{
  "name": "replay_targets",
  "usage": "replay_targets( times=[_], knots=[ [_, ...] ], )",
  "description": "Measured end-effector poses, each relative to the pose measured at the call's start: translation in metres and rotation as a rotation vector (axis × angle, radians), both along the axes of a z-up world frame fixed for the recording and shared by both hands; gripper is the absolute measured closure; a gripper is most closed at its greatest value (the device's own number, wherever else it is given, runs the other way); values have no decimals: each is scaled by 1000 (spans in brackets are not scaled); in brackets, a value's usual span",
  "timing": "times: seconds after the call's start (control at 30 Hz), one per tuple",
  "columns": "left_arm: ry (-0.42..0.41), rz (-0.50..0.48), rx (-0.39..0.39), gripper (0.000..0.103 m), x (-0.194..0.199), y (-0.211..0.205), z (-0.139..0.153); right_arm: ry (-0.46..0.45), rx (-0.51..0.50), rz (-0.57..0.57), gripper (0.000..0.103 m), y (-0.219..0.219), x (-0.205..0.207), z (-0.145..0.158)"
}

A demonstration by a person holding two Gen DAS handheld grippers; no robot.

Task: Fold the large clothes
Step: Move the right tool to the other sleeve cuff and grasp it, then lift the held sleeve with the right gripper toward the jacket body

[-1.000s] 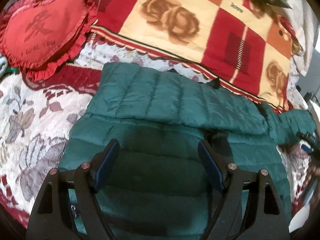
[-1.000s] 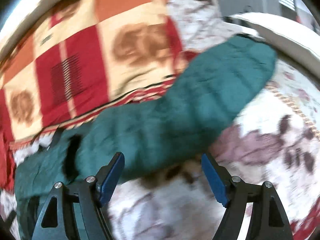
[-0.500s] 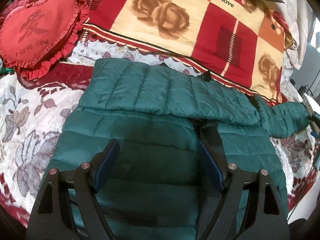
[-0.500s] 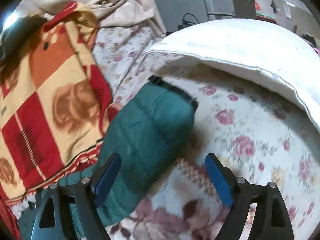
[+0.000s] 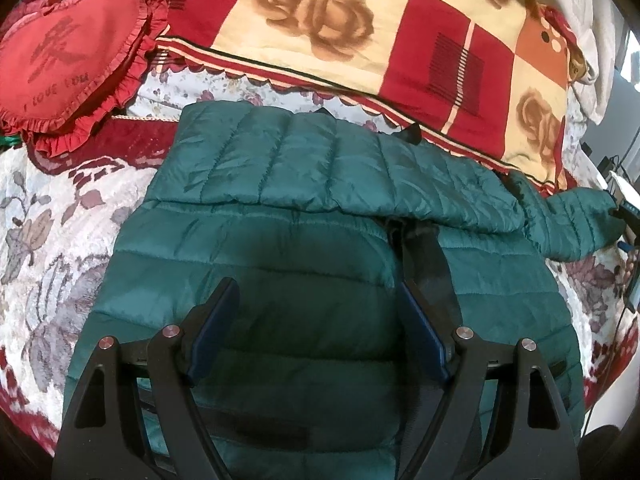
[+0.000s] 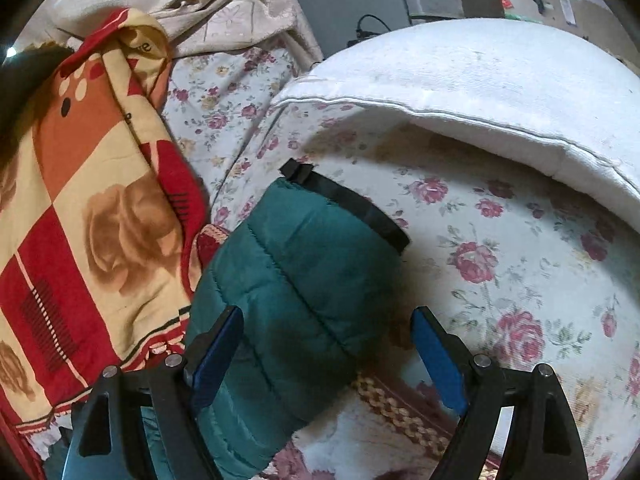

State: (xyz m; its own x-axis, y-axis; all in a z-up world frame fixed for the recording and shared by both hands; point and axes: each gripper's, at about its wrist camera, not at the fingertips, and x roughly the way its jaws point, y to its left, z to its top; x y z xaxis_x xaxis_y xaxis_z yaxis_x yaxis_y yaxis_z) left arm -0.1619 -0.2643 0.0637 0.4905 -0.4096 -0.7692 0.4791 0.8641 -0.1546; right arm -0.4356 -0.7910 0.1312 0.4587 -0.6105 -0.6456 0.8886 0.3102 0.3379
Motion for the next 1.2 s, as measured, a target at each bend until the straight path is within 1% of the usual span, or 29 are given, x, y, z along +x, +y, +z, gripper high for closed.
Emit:
replay_targets(
  times=[0.03, 0.07, 0.1, 0.13, 0.17, 0.2, 0.23, 0.27, 0.3, 0.33, 0.4, 0.43, 0.5, 0.6, 0.7, 0.87, 0.97, 1.03, 1.2],
  knots=[
    [1, -3, 2, 22, 0, -1, 0, 8, -9, 6, 21, 1, 2, 0],
    [2, -5, 3, 22, 0, -1, -1, 14, -11, 10, 27, 0, 7, 0],
    [2, -6, 3, 22, 0, -1, -1, 26, -11, 12, 36, -1, 11, -1],
    [2, -6, 4, 22, 0, -1, 0, 45, -13, 12, 42, -1, 13, -3],
    [2, -5, 4, 22, 0, 0, 0, 55, -16, 14, 53, -1, 15, -4],
    [2, -4, 3, 22, 0, -1, 0, 56, -18, 16, 58, -2, 17, -5],
    [3, -1, 0, 22, 0, 0, 0, 53, -22, 20, 60, -3, 17, -5],
    [3, 0, -1, 22, 0, 1, 0, 50, -24, 21, 67, -3, 17, -5],
    [3, 4, -4, 22, 0, 2, 0, 47, -31, 25, 75, -2, 16, -4],
    [4, 5, -6, 22, 1, 4, 1, 45, -36, 27, 78, -2, 16, -3],
    [4, 14, -15, 22, 2, 7, 3, 18, -54, 40, 87, 2, 12, 4],
    [2, 18, -20, 22, 1, 9, 4, -14, -64, 56, 89, 7, 7, 10],
    [-2, 29, -34, 22, 1, 13, 6, -42, -86, 90, 92, 15, 5, 21],
    [0, 34, -56, 22, -1, 17, 10, -55, -121, 154, 92, 29, 8, 36],
    [-10, 24, -56, 22, -6, 18, 14, -78, -143, 213, 92, 48, 16, 48],
    [-19, 30, -66, 22, -10, 26, 20, -115, -146, 320, 94, 81, 39, 58],
    [-12, 48, -83, 22, -9, 33, 22, -112, -150, 387, 94, 103, 56, 59],
    [-10, 62, -98, 22, -9, 40, 25, -112, -158, 443, 94, 121, 69, 65],
    [-15, 75, -104, 22, -9, 48, 29, -117, -152, 547, 94, 156, 96, 75]
  ],
)
